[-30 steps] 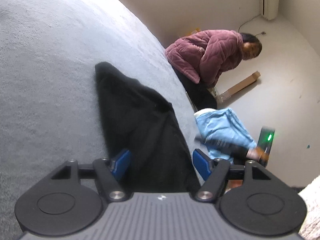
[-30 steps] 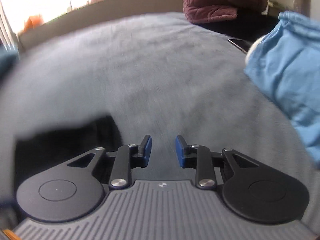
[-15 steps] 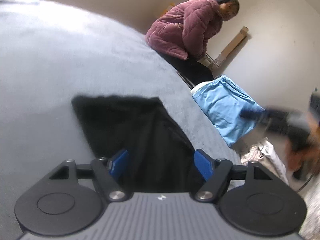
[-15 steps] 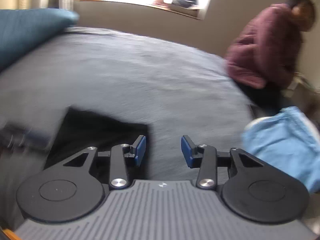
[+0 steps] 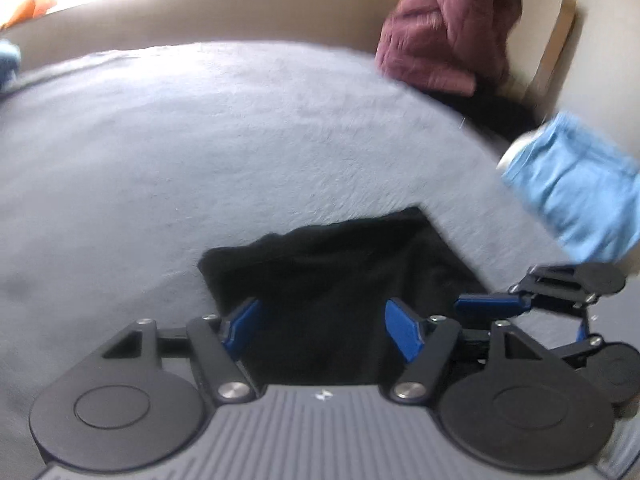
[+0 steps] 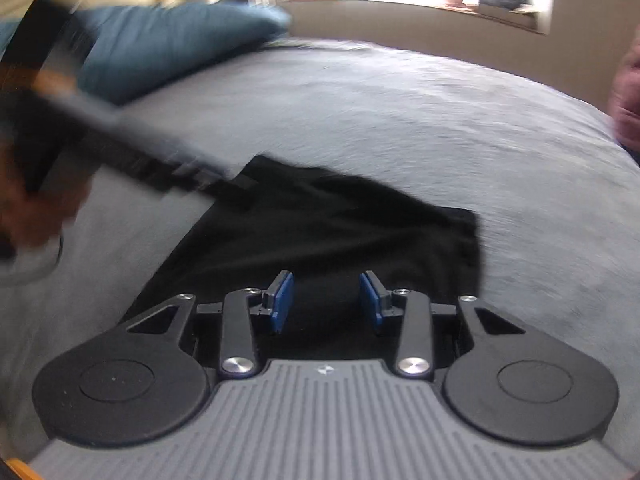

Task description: Fold clothes

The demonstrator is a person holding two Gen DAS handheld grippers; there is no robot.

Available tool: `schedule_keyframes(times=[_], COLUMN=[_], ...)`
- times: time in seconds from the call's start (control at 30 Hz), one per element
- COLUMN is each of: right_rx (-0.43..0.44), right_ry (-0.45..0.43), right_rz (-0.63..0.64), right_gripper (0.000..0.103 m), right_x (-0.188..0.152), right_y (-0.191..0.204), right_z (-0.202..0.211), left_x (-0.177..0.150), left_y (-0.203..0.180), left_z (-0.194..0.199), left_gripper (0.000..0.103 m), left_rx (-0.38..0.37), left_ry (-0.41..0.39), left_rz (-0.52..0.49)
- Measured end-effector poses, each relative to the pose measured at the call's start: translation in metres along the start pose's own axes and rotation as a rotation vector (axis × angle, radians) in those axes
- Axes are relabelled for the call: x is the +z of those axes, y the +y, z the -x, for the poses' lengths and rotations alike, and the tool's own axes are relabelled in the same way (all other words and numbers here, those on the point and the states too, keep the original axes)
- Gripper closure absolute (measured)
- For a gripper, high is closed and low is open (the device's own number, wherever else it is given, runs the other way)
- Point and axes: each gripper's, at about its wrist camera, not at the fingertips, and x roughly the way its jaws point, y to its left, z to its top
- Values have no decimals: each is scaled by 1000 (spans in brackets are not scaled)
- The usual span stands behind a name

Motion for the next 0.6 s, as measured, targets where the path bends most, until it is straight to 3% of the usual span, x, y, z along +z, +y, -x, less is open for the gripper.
schedule_keyframes(times=[0.13, 0.23, 0.33, 0.4, 0.43, 0.6], right_rx=[65, 93, 97, 101, 102, 164], right_ry=[55, 82, 221, 286, 292, 133], right_rz=[46, 177, 269, 302, 316, 382], right_gripper=[68, 68, 67, 68, 68, 68], right_x=[-27, -53, -67, -58, -49, -8], right_y=[-11, -11, -19, -23, -23, 10], right_z=[5, 36, 65, 81, 89, 85], left_x=[14, 11, 9, 7, 6, 0], left_y=[-15, -11, -6, -3, -1, -2], left_z=[-14, -14, -13, -12, -12, -10], left_gripper=[32, 32, 32, 32, 32, 32], left_rx=[128, 129, 126, 125, 124, 138], left_ry=[57, 26, -7, -29, -41, -71], left_rz=[-67, -31, 9, 35, 49, 46])
